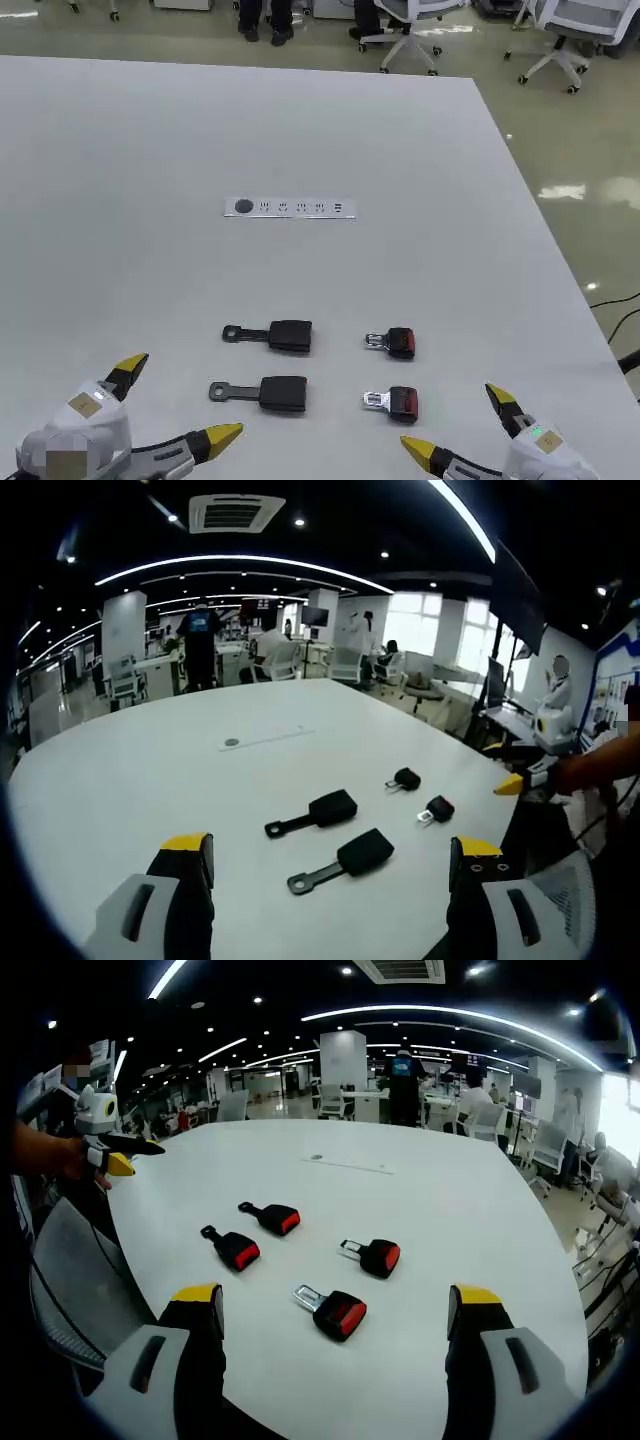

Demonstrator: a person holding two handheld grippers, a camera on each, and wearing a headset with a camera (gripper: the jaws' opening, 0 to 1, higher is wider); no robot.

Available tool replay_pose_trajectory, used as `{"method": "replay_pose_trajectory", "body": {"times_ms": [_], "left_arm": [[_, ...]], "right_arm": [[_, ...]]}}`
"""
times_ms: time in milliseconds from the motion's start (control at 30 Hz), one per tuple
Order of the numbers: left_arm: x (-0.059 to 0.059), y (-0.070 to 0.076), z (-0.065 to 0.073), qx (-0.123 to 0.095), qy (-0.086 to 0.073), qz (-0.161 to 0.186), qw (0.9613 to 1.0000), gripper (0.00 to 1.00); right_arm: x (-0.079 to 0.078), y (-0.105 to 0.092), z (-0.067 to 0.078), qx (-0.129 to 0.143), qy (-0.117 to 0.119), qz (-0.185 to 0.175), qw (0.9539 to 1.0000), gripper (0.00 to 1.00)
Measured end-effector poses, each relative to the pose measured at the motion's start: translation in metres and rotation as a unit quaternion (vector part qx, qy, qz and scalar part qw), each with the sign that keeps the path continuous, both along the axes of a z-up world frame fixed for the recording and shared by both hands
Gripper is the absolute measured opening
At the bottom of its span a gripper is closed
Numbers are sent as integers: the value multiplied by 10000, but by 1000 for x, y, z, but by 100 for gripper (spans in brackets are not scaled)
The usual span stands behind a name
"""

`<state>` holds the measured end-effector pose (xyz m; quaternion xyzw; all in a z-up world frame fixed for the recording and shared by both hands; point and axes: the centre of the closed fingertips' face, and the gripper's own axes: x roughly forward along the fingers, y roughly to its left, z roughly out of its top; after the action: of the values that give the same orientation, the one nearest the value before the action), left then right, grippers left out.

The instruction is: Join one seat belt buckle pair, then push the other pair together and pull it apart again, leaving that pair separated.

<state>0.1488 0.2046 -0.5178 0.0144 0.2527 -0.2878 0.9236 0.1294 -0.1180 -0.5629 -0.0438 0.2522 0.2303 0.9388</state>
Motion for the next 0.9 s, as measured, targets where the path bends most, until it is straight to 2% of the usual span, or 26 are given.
{"method": "replay_pose_trajectory", "body": {"times_ms": [900], "left_arm": [[-6,-3,4,43,-44,-36,10000,99]], "right_arm": [[-6,-3,3,-10,-29,-10,10000,92]]}}
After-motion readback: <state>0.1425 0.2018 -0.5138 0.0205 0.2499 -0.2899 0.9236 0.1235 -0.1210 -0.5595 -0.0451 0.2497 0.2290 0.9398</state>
